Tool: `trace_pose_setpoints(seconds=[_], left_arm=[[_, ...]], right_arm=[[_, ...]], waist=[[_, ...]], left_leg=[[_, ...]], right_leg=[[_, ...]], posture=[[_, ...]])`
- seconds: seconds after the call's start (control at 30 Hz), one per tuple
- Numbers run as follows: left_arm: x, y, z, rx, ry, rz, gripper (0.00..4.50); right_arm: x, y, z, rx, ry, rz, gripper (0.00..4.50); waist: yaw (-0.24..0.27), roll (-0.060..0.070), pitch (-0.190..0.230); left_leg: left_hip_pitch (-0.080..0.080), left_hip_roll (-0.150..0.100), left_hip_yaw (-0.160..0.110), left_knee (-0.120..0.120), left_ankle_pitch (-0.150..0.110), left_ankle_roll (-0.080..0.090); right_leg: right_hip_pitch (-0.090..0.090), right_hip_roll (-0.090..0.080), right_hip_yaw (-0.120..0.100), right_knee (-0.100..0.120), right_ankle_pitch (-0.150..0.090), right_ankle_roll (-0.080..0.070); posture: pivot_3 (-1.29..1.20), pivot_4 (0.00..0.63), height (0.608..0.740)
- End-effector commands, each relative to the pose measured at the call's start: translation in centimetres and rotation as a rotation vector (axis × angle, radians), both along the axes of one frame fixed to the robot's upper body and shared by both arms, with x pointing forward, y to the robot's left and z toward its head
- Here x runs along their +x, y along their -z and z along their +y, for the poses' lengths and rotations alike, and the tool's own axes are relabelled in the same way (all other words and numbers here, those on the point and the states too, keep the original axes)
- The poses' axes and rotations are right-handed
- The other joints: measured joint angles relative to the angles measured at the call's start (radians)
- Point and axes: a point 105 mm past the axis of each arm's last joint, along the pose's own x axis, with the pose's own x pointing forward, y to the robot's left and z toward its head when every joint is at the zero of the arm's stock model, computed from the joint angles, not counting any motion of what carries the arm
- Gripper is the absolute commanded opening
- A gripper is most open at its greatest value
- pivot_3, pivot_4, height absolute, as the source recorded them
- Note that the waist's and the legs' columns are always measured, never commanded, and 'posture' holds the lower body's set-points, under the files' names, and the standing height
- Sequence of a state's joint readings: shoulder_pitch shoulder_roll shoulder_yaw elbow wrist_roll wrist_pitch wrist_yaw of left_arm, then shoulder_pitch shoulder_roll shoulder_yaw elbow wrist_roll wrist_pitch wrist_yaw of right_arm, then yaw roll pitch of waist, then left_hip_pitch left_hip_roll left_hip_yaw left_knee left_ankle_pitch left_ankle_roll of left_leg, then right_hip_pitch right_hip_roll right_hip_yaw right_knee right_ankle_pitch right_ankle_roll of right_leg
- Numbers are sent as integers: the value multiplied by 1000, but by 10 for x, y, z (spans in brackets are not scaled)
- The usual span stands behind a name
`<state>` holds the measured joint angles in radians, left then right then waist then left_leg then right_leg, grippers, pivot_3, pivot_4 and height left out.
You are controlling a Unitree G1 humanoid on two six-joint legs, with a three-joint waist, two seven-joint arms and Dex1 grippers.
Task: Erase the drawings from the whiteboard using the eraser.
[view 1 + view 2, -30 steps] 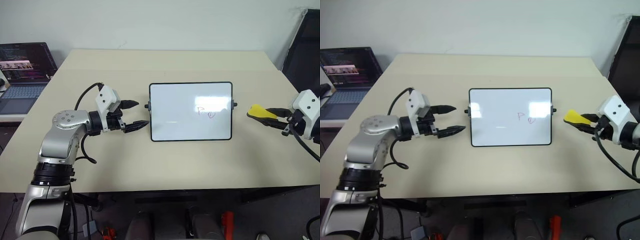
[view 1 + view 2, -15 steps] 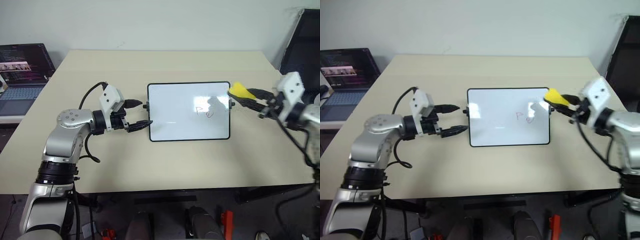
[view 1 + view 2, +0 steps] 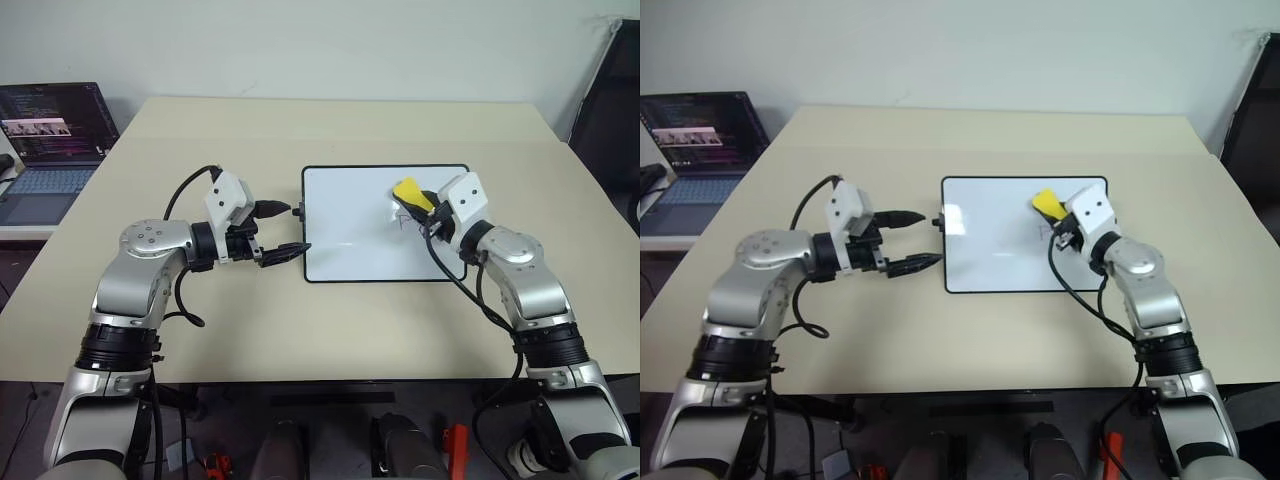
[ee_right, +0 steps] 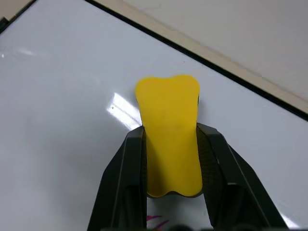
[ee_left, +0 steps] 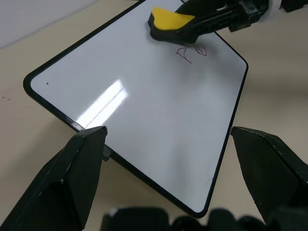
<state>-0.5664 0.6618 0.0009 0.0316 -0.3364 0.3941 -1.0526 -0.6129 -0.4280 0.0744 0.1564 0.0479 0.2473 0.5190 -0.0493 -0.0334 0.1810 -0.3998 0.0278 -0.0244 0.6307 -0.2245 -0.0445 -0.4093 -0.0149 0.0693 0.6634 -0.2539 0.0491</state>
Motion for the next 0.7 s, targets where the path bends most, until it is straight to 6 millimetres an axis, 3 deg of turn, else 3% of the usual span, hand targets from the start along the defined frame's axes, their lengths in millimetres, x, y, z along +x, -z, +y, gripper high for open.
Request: trace_pose_setpoints(seconds=[0.03,0.33,0.53,0.7], left_arm=[[-5,-10,-4,-7,19,-40,4500],[-3,-12,-4,-13,6,-46,4500],[-2,-13,-6,-17,12,-51,4500],[0,-15,-5,-17,7,-58,4500]], right_arm=[[6,5,-5,-45,33,5,1091],[2,45,7,-149,-16,100,1090],[-22,101,32,-199,-151,238,1087],[-33,119,35,-160,-178,279,1067]], waist=[[-2,0,0],[-10,-1,-2],[-14,-6,-7],[-17,-7,-8]], left_leg=[[0,0,0,0,0,0],[4,0,0,3,0,0],[7,2,0,3,0,0],[24,2,0,3,0,0]], right_leg=[[0,0,0,0,0,0],[4,1,0,1,0,0],[6,2,1,2,0,2],[23,3,2,0,-4,-2]], posture=[[0,150,740],[0,150,740],[0,150,740],[0,150,740]])
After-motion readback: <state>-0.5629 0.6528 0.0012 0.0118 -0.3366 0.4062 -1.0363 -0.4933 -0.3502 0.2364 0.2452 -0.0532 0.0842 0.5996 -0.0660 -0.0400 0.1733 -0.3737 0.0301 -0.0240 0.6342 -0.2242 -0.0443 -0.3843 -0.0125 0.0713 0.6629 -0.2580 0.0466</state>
